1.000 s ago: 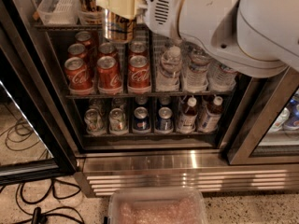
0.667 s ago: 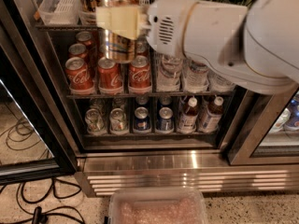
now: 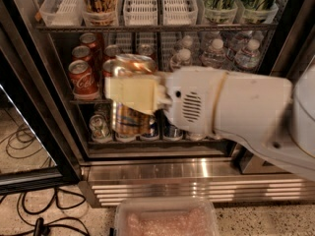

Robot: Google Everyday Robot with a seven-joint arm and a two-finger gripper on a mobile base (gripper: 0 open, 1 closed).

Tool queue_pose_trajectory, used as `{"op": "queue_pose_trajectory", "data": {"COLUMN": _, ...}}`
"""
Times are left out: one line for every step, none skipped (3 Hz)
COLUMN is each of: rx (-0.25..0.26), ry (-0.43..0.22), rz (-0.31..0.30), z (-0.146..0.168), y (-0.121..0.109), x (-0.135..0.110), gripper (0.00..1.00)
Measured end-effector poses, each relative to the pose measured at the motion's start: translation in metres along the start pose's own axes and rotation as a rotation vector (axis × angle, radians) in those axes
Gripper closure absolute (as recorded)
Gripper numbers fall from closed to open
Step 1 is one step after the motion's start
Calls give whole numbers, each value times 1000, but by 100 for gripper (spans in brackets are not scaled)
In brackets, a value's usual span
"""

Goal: Pick orange can from top shelf of fridge

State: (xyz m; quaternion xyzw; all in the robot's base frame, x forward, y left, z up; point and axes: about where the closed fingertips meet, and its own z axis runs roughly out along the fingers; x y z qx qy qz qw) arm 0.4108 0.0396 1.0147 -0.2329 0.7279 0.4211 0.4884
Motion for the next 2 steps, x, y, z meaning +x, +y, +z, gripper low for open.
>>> {"op": "queue_pose_trajectory", "data": {"rx": 45, "ry": -20, "rz": 20, "z": -23, "y": -8, "x": -1, "gripper": 100}}
{"op": "queue_pose_trajectory", "data": {"rx": 46, "ry": -19, "rz": 20, "z": -22, "y": -8, "x": -1, "gripper": 100}}
